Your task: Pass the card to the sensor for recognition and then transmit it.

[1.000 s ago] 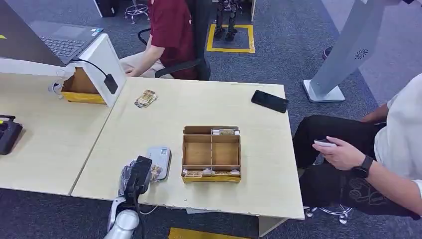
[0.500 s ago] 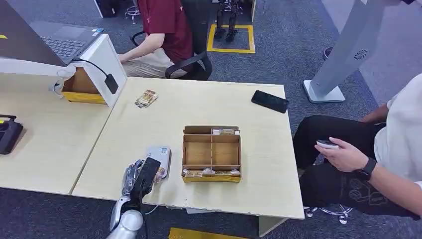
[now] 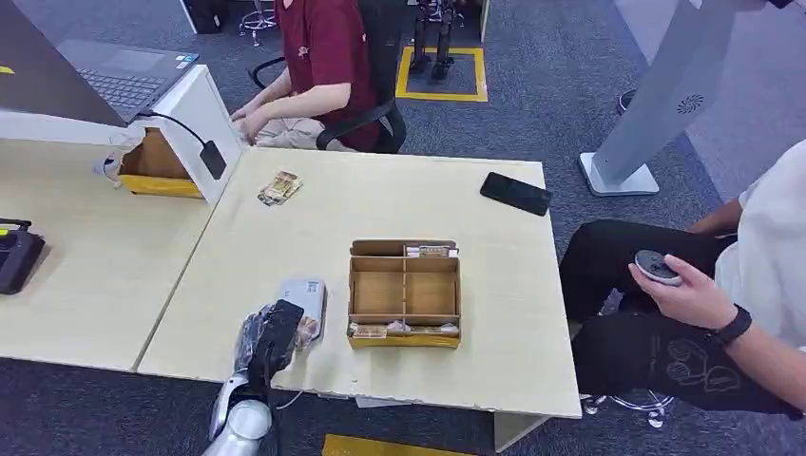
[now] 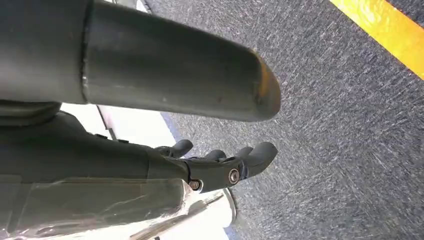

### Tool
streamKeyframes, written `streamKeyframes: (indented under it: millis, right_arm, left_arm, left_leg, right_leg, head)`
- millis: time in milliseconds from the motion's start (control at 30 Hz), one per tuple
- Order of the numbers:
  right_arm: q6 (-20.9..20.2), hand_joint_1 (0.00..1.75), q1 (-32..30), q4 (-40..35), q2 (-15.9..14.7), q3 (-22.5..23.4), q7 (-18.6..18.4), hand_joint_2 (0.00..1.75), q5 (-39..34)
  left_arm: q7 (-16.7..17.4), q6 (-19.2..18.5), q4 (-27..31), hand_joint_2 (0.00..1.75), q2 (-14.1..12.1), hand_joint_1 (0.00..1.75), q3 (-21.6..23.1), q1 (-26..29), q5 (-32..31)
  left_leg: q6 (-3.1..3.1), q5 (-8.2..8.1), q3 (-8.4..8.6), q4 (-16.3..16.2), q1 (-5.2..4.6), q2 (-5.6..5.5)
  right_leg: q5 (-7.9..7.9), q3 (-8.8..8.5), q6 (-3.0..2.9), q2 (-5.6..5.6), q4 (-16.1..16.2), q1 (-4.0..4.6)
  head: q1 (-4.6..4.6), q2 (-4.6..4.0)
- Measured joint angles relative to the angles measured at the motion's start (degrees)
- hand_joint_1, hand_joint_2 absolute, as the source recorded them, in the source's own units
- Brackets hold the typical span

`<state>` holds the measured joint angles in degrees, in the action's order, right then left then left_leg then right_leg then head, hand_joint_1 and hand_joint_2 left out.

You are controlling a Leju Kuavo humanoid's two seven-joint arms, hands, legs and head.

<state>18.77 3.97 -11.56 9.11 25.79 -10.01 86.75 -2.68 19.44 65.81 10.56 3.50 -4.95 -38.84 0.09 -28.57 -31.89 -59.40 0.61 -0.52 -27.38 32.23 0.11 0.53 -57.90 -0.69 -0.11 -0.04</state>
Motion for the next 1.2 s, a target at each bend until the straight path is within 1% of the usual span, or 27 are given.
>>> streamKeyframes:
  millis: [67, 167, 233, 300, 367, 433, 533, 633, 700, 733, 833, 900, 1000, 1033, 1100, 1133, 1200]
  right_arm:
    - [0.2, 0.0, 0.0, 0.0, 0.0, 0.0, 0.1, 0.0, 0.0]
    - [0.4, 0.0, -0.1, 0.0, 0.0, 0.0, 0.3, 0.0, 0.0]
    - [0.9, 0.0, -0.2, 0.0, 0.0, 0.0, 0.4, 0.0, -0.1]
    - [1.1, 0.0, -0.4, 0.0, 0.0, 0.0, 0.6, 0.0, -0.1]
    - [1.2, 0.0, -0.5, 0.0, 0.0, 0.0, 0.8, 0.0, -0.2]
    - [1.3, 0.0, -0.6, 0.0, 0.0, 0.0, 0.9, 0.0, -0.2]
    - [1.5, 0.0, -0.7, 0.0, 0.0, 0.0, 1.0, 0.0, -0.2]
    - [1.7, 0.0, -0.7, 0.0, 0.0, 0.0, 1.3, 0.0, -0.2]
    - [1.7, 0.0, -0.7, 0.0, 0.0, 0.0, 1.4, 0.0, -0.2]
    - [1.7, 0.0, -0.7, 0.0, 0.0, 0.0, 1.4, 0.0, -0.2]
    - [1.7, 0.0, -0.7, 0.0, 0.0, 0.0, 1.4, 0.0, -0.2]
    - [1.7, 0.0, -0.7, 0.0, 0.0, 0.0, 1.4, 0.0, -0.2]
    - [1.7, 0.0, -0.8, 0.0, 0.0, 0.0, 1.3, 0.0, -0.2]
    - [1.7, 0.0, -0.8, 0.0, 0.0, 0.0, 1.3, 0.0, -0.2]
    - [1.3, 0.0, -0.8, 0.0, 0.0, 0.0, 1.2, 0.0, -0.1]
    - [0.8, 0.0, -0.7, 0.0, 0.0, 0.0, 1.0, 0.0, 0.0]
    - [-0.3, 0.0, -0.4, 0.0, 0.0, -0.5, 0.7, 0.0, 0.0]
  left_arm:
    - [-2.4, -4.3, 1.3, 1.75, 0.0, 1.75, -0.3, 0.8, 7.7]
    - [-4.4, -9.4, 4.3, 1.75, -0.1, 1.75, -0.9, 2.7, 18.0]
    - [-5.1, -12.0, 7.6, 1.75, -0.6, 1.75, -1.0, 4.6, 24.5]
    - [-5.3, -13.7, 10.9, 1.75, -1.3, 1.75, -1.0, 6.1, 29.5]
    - [-5.7, -14.9, 14.8, 1.75, -2.4, 1.75, -1.0, 7.6, 34.3]
    - [-6.1, -15.3, 18.0, 1.75, -3.3, 1.75, -1.0, 8.9, 37.5]
    - [-6.4, -15.3, 21.5, 1.75, -4.2, 1.75, -0.9, 10.0, 39.4]
    - [-6.4, -14.7, 23.3, 1.75, -4.7, 1.75, -0.9, 10.4, 40.5]
    - [-6.5, -13.9, 23.9, 1.75, -5.0, 1.75, -0.9, 10.6, 40.4]
    - [-7.0, -12.3, 24.0, 1.75, -5.2, 1.75, -0.9, 10.5, 38.9]
    - [-10.2, -3.8, 24.0, 1.75, -5.0, 1.75, -0.7, 9.7, 30.2]
    - [-10.5, -2.7, 24.0, 1.75, -4.8, 1.75, -0.7, 9.0, 28.9]
    - [-10.5, -2.3, 24.0, 1.75, -4.7, 1.75, -0.2, 8.5, 28.4]
    - [-10.7, -1.3, 23.9, 1.75, -4.6, 1.75, 0.0, 8.4, 27.1]
    - [-10.7, 3.2, 23.7, 1.75, -4.2, 1.75, 0.1, 7.6, 21.7]
    - [-10.6, 5.8, 23.3, 1.75, -4.1, 1.75, 0.1, 6.9, 17.8]
    - [-10.5, 12.1, 20.9, 1.75, -4.0, 1.75, 0.1, 4.4, 7.2]
  left_leg:
    - [0.0, 0.0, 0.0, 0.0, 0.0, 0.0]
    - [0.0, 0.0, 0.0, 0.0, 0.0, 0.01]
    - [0.0, 0.0, -0.03, 0.0, 0.01, 0.01]
    - [-0.01, 0.0, -0.05, 0.0, 0.02, 0.01]
    - [-0.01, -0.01, -0.06, 0.0, 0.02, 0.03]
    - [-0.01, -0.01, -0.1, 0.0, 0.02, 0.0]
    - [-0.01, -0.01, -0.12, 0.0, 0.02, 0.01]
    - [-0.01, 0.0, -0.12, 0.0, 0.02, 0.01]
    - [0.0, 0.0, -0.11, 0.0, 0.01, 0.02]
    - [0.0, 0.01, -0.1, 0.0, 0.01, 0.01]
    - [0.0, 0.03, -0.11, 0.0, 0.01, 0.0]
    - [0.0, 0.03, -0.11, 0.0, 0.01, -0.02]
    - [0.0, 0.03, -0.11, 0.0, 0.01, 0.01]
    - [0.0, 0.03, -0.11, 0.0, 0.01, 0.01]
    - [0.0, 0.03, -0.13, 0.0, 0.01, 0.0]
    - [0.0, 0.03, -0.14, 0.0, 0.01, -0.01]
    - [-0.01, 0.05, -0.17, 0.0, 0.01, -0.07]
  right_leg:
    - [0.0, 0.0, 0.0, 0.0, 0.0, 0.0]
    - [0.0, 0.03, 0.0, 0.01, 0.0, 0.0]
    - [0.0, 0.07, 0.0, 0.02, 0.0, 0.01]
    - [-0.01, 0.09, 0.0, 0.02, 0.0, 0.01]
    - [-0.01, 0.12, 0.0, 0.03, 0.0, 0.01]
    - [-0.02, 0.15, 0.0, 0.02, 0.0, 0.01]
    - [-0.02, 0.16, 0.0, 0.02, 0.0, 0.02]
    - [-0.01, 0.16, 0.0, 0.02, 0.0, 0.01]
    - [-0.01, 0.16, 0.0, 0.02, 0.0, 0.01]
    - [0.0, 0.16, 0.0, 0.02, 0.0, 0.01]
    - [0.01, 0.18, -0.01, 0.01, 0.0, 0.01]
    - [0.01, 0.16, -0.01, 0.0, 0.0, 0.01]
    - [0.01, 0.18, -0.01, 0.03, 0.0, 0.01]
    - [0.01, 0.2, -0.01, 0.03, 0.0, 0.01]
    - [0.01, 0.21, -0.01, 0.02, 0.0, 0.01]
    - [0.01, 0.21, -0.01, 0.0, 0.0, 0.01]
    - [0.01, 0.2, -0.02, -0.05, 0.0, 0.01]
  head:
    - [0.0, 0.0]
    - [-0.02, 0.0]
    - [0.0, 0.0]
    - [0.0, 0.0]
    - [-0.02, 0.0]
    - [0.0, 0.0]
    - [0.0, 0.0]
    - [0.0, 0.0]
    - [0.0, 0.0]
    - [0.0, 0.0]
    - [0.0, 0.0]
    - [-0.02, 0.0]
    - [0.0, 0.0]
    - [0.0, 0.0]
    - [-0.02, 0.0]
    - [0.0, 0.0]
    - [-0.02, 0.0]
